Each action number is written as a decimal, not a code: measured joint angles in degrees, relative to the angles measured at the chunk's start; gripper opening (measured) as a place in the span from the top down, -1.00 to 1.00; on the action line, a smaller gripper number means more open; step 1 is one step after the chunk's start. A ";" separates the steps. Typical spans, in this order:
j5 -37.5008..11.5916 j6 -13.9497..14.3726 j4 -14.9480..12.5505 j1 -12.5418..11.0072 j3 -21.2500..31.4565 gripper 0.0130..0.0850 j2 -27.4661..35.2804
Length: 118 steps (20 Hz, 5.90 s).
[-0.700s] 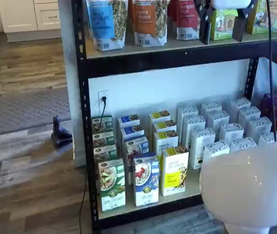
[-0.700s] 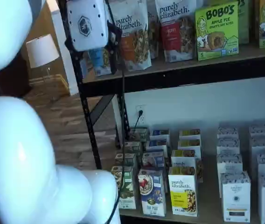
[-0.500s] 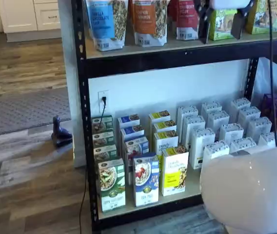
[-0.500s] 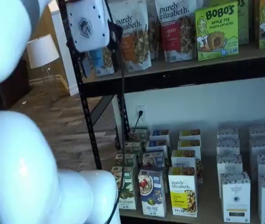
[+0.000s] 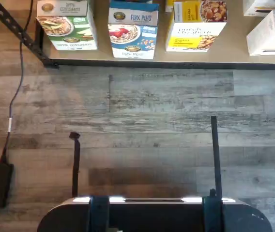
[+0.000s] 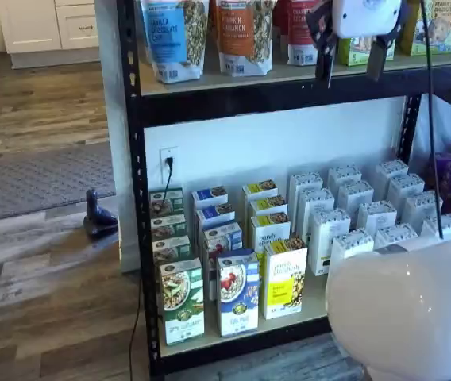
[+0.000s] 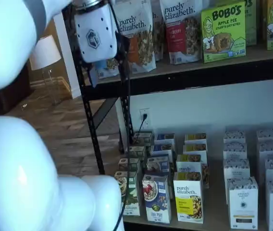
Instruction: Pick up the blue and white box that is on the bottom shelf, the second box from the left
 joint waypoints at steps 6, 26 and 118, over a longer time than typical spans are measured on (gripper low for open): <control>-5.39 0.51 -0.71 0.53 5.61 -1.00 0.06; -26.32 2.63 -0.21 2.33 21.87 -1.00 4.61; -86.84 8.58 -3.85 5.16 6.02 -1.00 79.75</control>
